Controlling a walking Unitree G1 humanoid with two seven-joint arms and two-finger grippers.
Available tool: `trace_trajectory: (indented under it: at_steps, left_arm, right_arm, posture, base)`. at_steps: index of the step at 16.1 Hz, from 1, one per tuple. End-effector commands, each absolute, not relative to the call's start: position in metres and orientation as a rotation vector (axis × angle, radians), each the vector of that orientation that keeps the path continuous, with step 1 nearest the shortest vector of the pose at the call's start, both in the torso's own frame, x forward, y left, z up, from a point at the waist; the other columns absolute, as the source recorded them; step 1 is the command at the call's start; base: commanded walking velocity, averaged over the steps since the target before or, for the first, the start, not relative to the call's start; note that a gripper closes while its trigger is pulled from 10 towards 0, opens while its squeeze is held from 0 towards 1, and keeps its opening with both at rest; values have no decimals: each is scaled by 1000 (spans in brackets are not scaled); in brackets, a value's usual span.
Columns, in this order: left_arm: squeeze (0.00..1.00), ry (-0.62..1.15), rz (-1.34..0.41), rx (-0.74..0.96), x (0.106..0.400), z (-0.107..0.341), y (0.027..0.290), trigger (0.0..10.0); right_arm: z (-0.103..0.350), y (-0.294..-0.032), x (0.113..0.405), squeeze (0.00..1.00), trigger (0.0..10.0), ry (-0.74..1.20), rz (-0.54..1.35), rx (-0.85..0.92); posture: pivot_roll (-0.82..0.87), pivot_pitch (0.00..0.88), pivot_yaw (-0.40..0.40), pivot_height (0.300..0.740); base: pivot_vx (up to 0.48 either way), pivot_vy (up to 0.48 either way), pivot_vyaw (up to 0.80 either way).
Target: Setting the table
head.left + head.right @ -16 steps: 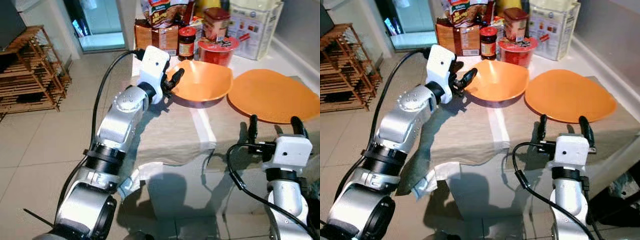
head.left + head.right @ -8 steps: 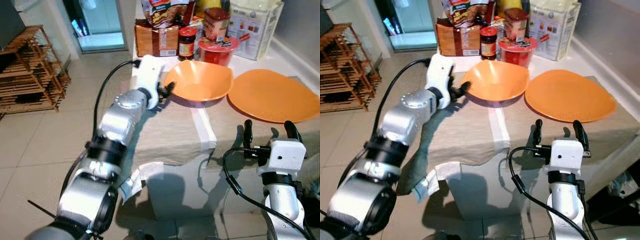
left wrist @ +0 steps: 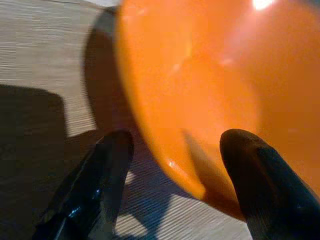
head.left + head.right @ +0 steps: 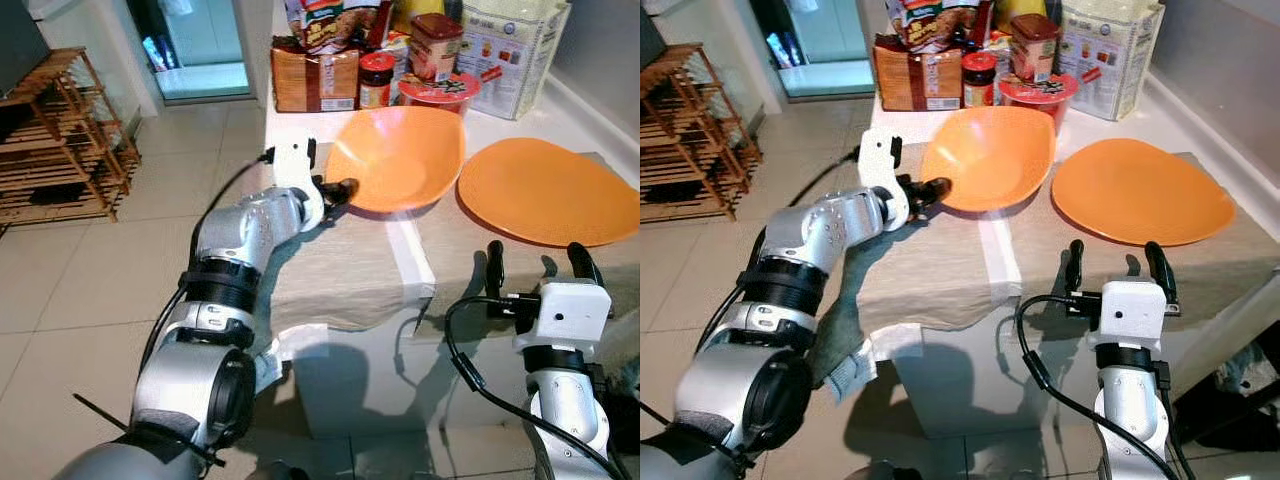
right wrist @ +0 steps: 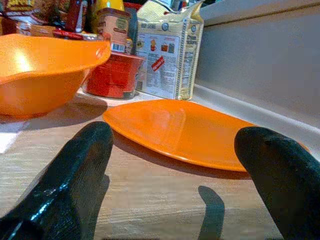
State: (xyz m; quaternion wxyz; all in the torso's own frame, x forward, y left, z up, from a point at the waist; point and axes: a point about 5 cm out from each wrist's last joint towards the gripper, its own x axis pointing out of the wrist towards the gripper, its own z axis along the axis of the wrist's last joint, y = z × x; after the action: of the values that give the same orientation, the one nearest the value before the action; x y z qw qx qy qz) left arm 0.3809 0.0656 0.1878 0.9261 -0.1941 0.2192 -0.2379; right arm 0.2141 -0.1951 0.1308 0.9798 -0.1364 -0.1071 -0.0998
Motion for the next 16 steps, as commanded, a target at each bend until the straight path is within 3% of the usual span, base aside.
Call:
trace_trajectory:
  at_steps: [1,4,9,10,11,16]
  left_arm:
    - [0,448,-487,-420,383,195,66,10000]
    - [0,431,-519,-503,382,205,60,10000]
    - [0,509,-499,-391,376,185,54,9843]
    - [0,541,-501,-394,375,179,52,4275]
    - [0,565,-499,-393,374,175,51,0]
    - [0,454,-513,-304,375,175,51,0]
  right_arm:
    - [135,-194,213,0,10000,-226,-200,-280]
    - [136,-195,213,0,10000,-226,-200,-283]
    - [135,-193,214,0,10000,-221,-195,-280]
    - [135,-192,214,0,10000,-221,-192,-280]
    - [135,-192,215,0,10000,-221,-190,-279]
    - [134,-191,215,0,10000,-216,-183,-275]
  posture:
    - [-202,21,98,727]
    - [-202,21,97,727]
    - [-199,20,98,727]
    - [-199,21,98,727]
    - [-199,21,98,727]
    - [-197,23,97,727]
  base:
    - [0,0,0]
    - [0,0,0]
    - [0,0,0]
    - [0,0,0]
    - [0,0,0]
    - [0,0,0]
